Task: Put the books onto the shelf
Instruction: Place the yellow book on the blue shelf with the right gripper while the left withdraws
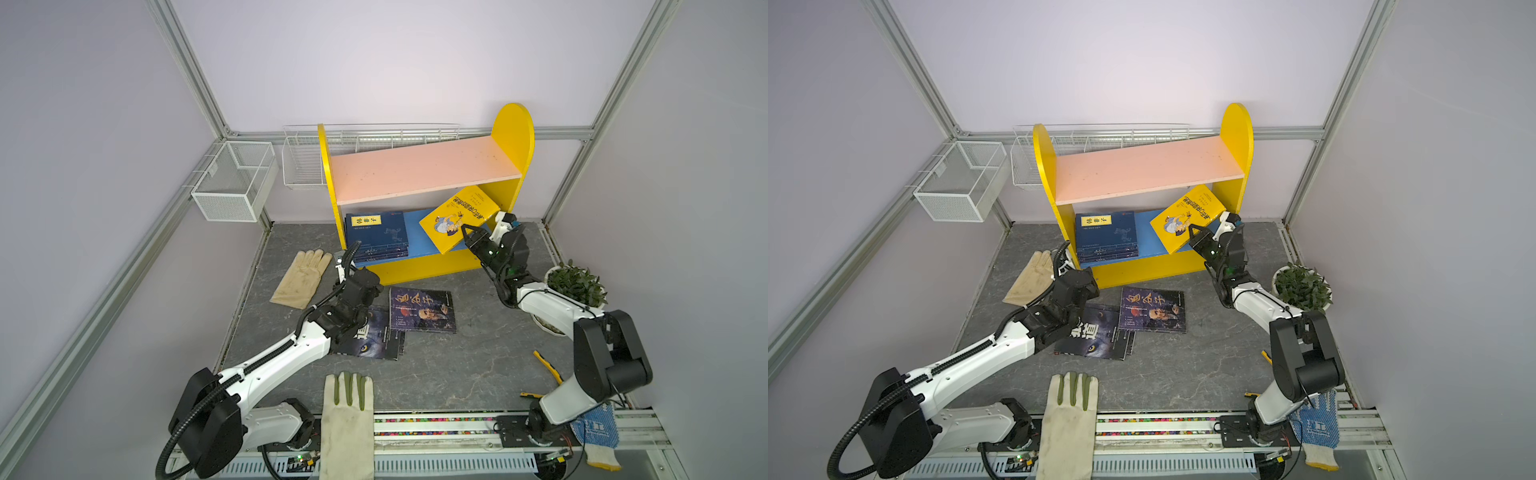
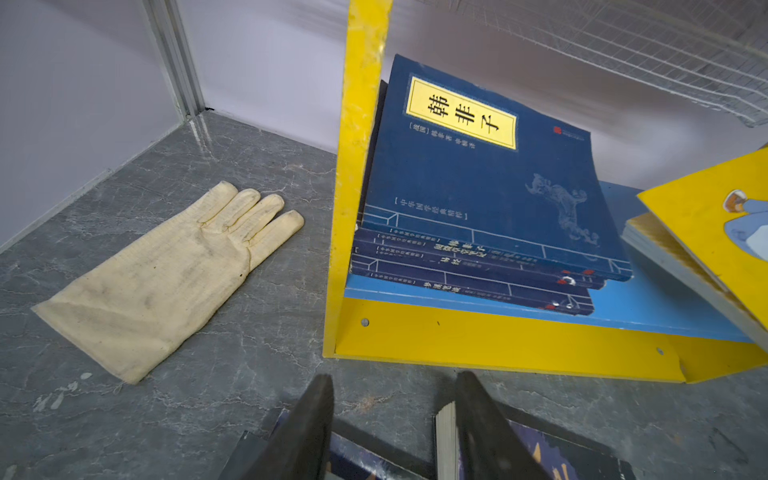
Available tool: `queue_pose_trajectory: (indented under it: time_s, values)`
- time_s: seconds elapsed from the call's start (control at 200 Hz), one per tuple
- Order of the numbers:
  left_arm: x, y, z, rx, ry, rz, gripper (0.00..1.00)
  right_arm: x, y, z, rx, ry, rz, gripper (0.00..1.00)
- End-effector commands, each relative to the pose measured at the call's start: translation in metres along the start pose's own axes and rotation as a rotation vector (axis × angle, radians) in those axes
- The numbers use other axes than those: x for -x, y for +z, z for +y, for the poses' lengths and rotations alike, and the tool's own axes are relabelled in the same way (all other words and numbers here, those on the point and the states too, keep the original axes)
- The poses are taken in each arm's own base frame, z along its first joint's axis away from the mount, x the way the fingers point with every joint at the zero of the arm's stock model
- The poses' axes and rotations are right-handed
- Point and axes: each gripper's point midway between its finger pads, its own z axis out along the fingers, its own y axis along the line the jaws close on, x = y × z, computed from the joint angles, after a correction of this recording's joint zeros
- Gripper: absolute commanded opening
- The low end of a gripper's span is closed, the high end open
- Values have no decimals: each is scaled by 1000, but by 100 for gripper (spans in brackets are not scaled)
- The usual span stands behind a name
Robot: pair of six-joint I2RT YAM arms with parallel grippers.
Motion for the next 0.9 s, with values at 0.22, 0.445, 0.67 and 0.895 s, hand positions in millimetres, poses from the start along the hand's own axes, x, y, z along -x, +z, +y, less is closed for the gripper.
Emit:
queue_pose_trajectory:
  time_s: [0.22,0.445,0.67,0.895]
  values:
    - [0,2,4,30,-10,-2,49,2,24,-26,-151,157,-159,13]
    - [0,4,0,21,-1,5,49,-6,31,-54,-247,286,-195,22]
    - [-1,4,-1,20,3,8,49,-26,37,-62,-255,406,-143,61]
    - [-2,6,-2,20,9,12,49,-42,20,-69,-450,196,39,70]
